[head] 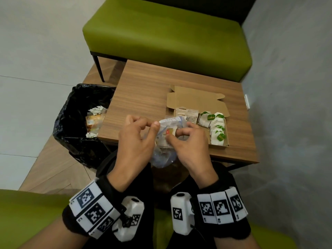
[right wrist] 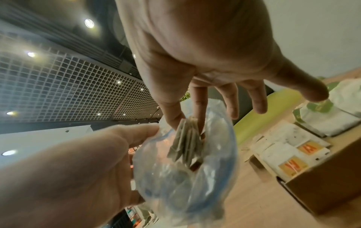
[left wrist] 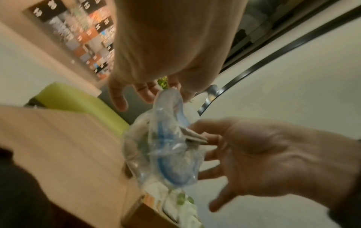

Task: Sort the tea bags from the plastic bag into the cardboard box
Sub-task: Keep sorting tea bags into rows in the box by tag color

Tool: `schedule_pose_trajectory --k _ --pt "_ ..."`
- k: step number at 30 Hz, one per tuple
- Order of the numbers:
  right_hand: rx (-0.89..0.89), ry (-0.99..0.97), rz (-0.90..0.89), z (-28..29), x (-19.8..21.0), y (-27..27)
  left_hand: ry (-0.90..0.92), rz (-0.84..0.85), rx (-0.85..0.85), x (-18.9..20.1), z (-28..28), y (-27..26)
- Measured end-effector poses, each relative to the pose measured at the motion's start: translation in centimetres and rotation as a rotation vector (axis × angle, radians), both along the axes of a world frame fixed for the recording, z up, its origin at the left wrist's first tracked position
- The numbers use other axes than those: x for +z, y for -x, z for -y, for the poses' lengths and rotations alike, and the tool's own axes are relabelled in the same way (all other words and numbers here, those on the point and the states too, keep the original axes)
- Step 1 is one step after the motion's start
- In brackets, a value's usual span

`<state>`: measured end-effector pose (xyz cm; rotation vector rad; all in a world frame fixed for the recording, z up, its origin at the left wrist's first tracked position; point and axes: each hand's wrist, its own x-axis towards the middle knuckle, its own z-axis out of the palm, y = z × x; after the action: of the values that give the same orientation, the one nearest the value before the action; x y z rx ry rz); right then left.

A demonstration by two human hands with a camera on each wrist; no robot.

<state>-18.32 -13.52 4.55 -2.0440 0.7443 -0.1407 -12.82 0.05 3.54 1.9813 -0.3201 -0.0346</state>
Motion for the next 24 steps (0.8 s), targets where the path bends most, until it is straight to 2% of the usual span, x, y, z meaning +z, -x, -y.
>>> schedule_pose_trajectory --k 4,11,17,24 --pt "-0.037 -0.057 0.057 1.0 -0.4 -0.2 -0.115 0.136 0.015 0.6 -0.6 -2.2" --pt "-0.053 -0.310 0.174 2.1 0.4 -0.4 -0.182 0.131 0.056 0.2 -0.3 -5.7" --pt "-0.103 -0.260 0.234 4.4 -0.6 -0.2 -0.144 -0.048 0.139 -1.5 -0.3 -10.6" --pt "-0.147 -0.260 0.234 5.5 -1.8 0.4 -0.309 -0.213 -0.008 -4.7 0.1 -13.4"
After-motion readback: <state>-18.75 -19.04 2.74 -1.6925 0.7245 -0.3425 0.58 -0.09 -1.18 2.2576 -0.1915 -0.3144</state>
